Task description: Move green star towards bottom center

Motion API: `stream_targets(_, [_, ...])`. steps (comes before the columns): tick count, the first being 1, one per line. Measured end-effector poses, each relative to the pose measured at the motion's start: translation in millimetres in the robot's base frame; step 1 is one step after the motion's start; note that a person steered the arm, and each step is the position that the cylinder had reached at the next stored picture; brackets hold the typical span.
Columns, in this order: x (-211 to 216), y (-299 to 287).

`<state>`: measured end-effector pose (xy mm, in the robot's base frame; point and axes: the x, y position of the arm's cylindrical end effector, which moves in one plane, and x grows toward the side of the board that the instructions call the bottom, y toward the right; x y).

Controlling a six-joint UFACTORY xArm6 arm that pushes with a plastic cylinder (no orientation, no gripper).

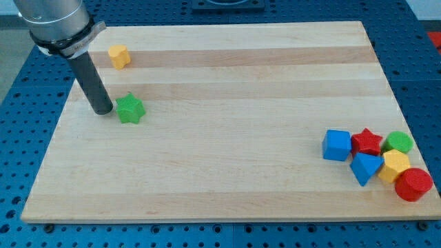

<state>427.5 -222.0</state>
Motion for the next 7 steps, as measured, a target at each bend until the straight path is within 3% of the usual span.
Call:
stream_targets(3, [-25.1, 37.8])
stream_targets(4, [2.3, 51.9])
stream_targets(7, [133.4, 205.7])
